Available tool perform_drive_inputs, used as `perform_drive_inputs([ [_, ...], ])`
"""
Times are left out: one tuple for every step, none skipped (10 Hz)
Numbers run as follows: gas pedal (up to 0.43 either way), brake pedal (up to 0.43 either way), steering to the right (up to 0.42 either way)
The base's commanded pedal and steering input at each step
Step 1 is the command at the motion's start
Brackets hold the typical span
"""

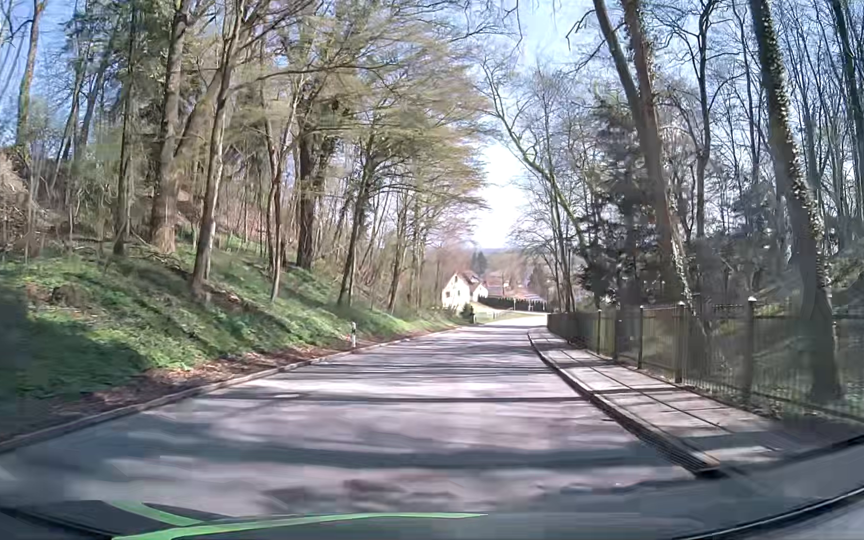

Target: Follow the waypoints while adhering to traffic rules and regulations

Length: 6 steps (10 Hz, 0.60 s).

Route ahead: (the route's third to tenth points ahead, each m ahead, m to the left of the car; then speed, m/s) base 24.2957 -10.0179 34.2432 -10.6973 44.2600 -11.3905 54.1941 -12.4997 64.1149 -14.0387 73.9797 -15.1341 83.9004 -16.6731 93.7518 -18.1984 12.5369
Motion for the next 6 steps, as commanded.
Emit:
perform_drive_inputs([
  [0.000, 0.183, 0.033],
  [0.000, 0.177, 0.032],
  [0.000, 0.171, 0.032],
  [0.000, 0.171, 0.032],
  [0.000, 0.171, 0.031],
  [0.000, 0.165, 0.030],
])
